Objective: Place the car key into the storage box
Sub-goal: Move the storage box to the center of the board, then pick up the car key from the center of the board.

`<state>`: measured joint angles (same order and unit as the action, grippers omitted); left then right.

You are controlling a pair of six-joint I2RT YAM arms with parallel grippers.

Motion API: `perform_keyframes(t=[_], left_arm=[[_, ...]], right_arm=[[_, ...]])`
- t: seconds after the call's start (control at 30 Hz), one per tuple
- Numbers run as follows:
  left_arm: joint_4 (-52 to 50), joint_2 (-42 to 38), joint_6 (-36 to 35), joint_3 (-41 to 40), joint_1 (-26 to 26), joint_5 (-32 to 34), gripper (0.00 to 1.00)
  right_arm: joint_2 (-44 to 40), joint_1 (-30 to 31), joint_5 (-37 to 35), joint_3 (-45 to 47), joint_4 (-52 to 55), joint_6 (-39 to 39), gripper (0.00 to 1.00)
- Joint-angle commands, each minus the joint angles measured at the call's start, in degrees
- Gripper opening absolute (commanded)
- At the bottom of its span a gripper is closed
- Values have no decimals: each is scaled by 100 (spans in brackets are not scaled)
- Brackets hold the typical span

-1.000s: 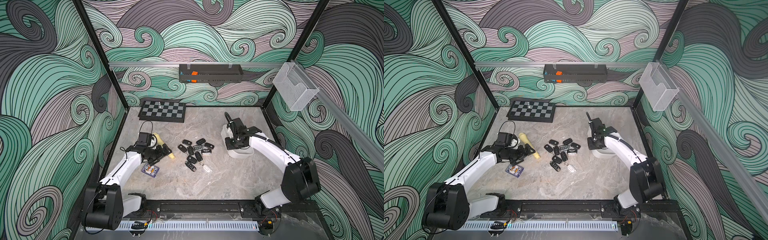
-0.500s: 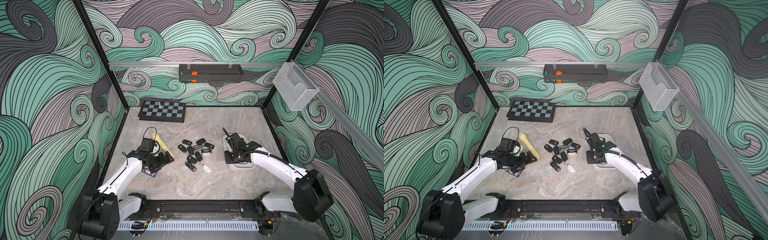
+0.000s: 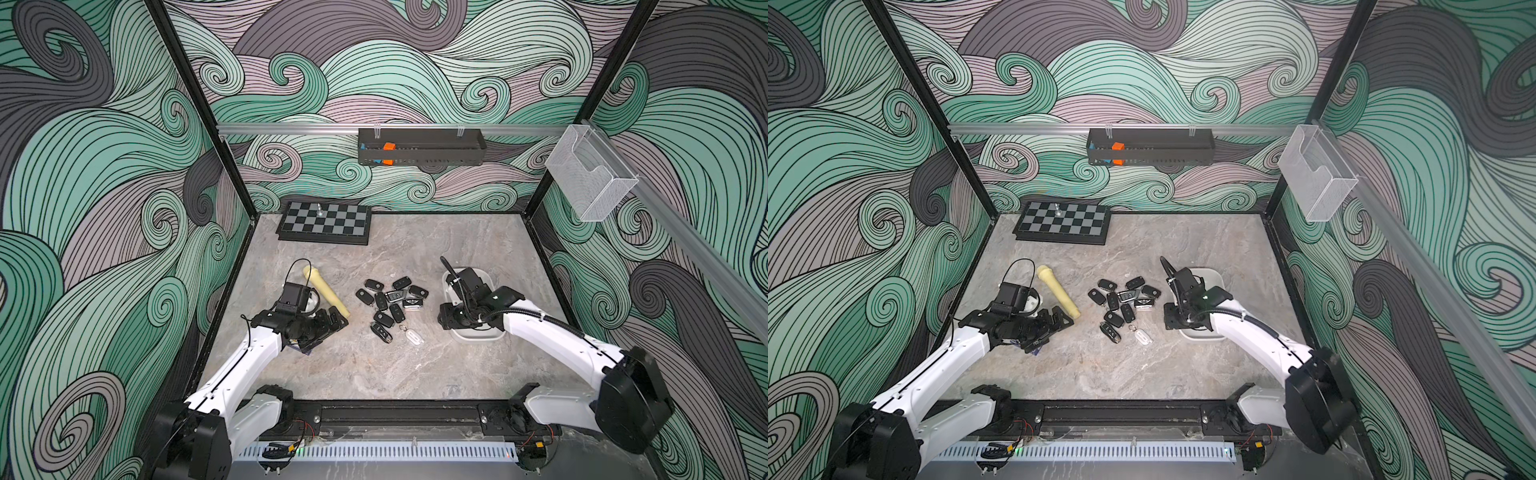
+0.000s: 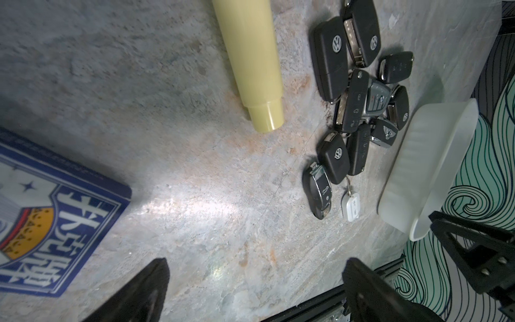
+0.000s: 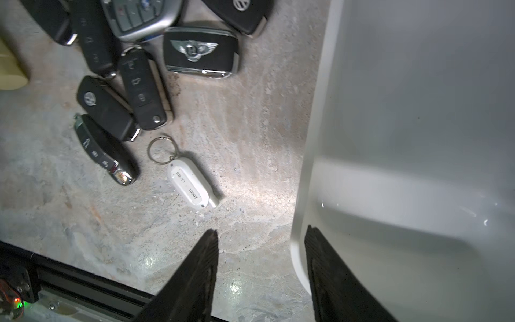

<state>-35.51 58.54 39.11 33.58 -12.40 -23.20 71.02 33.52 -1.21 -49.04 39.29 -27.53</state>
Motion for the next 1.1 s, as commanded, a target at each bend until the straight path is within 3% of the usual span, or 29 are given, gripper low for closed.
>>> perform_keyframes(t=[0.0,0.37,1.07], left_arm=[[-259,-53,78,154,-47,37,98],[230,575,614,424,-104,-165,97],[-202,81,712,146,-170,-2,98]], right_arm=[[-386,205,211,102,172,-83,55],[-563,1046,328,474,-138,159,61],[2263,1509,-158,-964,-313,1154,66]])
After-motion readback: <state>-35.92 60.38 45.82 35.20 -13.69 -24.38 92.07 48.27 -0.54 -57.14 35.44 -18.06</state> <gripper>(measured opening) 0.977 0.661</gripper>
